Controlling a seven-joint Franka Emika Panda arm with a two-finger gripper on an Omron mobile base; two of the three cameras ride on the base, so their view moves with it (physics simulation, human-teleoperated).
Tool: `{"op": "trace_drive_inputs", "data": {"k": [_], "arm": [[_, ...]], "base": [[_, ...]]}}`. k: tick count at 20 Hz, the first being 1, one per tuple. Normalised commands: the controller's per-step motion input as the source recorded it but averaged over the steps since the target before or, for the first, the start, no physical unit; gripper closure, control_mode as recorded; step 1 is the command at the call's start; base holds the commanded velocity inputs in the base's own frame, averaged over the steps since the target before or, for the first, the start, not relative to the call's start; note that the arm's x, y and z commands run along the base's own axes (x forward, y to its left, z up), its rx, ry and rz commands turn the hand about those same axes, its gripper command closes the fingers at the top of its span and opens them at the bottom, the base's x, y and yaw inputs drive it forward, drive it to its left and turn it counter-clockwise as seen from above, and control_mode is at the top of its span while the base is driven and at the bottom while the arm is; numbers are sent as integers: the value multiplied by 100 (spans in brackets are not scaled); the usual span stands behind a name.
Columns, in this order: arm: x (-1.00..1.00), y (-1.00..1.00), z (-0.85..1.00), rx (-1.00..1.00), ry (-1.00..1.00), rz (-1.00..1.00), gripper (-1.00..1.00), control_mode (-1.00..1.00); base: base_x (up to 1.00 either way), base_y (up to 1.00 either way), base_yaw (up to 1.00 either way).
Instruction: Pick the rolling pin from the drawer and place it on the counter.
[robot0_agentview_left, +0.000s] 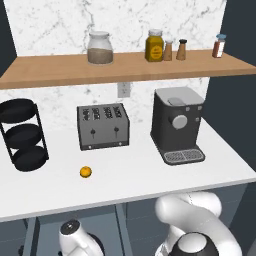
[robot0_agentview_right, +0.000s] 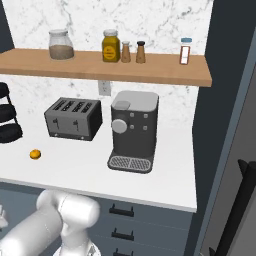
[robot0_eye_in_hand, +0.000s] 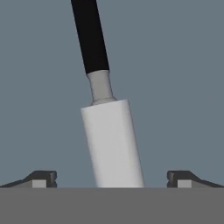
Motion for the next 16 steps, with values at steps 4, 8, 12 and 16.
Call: {"op": "trace_drive_inputs", "data": {"k": [4,8,12,16], "arm": [[0,34,-46,-4,5,0,100,-100],[-11,36,-38,-4,4,0,100,-100],[-47,61,-32,-9,10,3,100,-100],[-60,63,-1,-1,7,0,100,-100]], "base": [[0,0,0],[0,0,0],[0,0,0],[0,0,0]]}}
